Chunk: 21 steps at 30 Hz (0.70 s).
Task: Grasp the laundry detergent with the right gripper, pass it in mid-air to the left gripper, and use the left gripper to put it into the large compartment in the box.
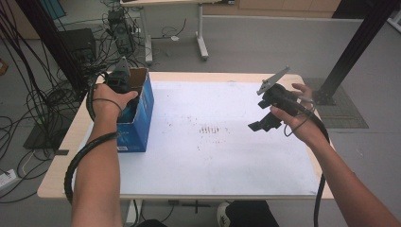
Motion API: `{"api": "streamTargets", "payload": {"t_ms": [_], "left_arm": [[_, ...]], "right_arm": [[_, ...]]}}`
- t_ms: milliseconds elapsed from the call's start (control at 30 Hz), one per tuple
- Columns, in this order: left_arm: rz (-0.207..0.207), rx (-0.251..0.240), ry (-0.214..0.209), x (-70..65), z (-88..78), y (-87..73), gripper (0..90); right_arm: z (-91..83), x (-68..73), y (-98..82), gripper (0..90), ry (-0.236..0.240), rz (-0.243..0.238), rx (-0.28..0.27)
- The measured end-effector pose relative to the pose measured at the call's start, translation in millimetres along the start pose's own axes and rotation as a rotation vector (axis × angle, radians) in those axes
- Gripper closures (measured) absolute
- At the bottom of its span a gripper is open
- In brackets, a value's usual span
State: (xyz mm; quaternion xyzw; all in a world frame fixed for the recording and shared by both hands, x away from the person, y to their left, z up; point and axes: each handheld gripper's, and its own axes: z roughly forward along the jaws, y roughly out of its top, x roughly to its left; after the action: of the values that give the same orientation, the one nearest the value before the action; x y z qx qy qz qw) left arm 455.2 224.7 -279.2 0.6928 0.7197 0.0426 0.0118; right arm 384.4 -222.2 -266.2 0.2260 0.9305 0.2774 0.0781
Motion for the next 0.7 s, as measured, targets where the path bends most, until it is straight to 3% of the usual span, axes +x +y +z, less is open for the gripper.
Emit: {"api": "streamTargets", "payload": {"t_ms": [700], "left_arm": [[-0.001, -0.003, -0.001, -1.1, 0.1, -0.1, 36.1]], "right_arm": [[-1.8, -1.5, -0.1, 6.3, 0.0, -0.002, 0.001]]}}
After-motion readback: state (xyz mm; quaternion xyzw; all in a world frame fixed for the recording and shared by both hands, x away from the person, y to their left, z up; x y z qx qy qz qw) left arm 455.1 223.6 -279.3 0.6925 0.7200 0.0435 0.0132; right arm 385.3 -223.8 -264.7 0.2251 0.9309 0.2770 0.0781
